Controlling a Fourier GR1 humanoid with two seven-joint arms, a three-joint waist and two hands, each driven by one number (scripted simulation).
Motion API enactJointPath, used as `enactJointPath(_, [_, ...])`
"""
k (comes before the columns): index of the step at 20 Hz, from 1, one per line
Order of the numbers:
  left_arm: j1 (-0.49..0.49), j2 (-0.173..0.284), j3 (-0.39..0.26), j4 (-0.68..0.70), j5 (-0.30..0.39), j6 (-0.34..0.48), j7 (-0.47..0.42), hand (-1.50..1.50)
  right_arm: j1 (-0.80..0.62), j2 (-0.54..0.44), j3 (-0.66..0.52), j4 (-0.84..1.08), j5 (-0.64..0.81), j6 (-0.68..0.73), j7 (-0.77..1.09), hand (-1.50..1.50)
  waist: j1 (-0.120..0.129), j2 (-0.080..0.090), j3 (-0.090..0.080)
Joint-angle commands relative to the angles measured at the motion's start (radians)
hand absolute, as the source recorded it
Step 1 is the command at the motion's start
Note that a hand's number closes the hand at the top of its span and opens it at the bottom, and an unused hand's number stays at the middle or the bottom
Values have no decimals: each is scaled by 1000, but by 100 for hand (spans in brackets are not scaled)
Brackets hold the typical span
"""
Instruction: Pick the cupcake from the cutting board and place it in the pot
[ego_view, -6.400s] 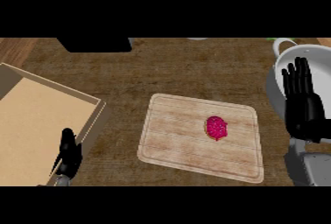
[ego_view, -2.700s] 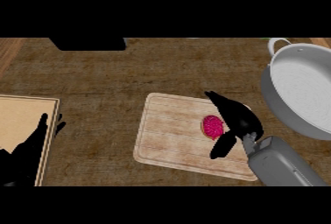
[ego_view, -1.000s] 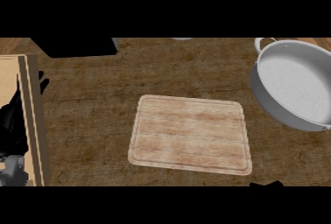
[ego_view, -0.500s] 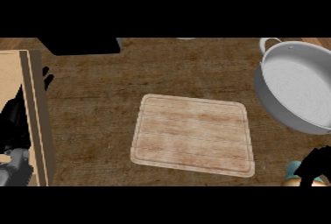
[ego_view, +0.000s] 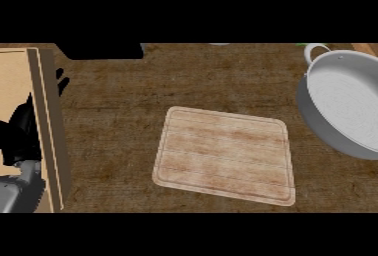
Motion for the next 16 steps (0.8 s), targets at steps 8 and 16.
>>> enactJointPath(8, [3, -38, -6, -8, -31, -42, -1, 0, -253, 52, -19, 513, 78, 65, -235, 150, 28, 5, 1])
enactJointPath(16, [-38, -45, 16, 90, -34, -81, -51, 0, -466, 32, 97, 873, 427, -116, -311, 150, 41, 10, 1])
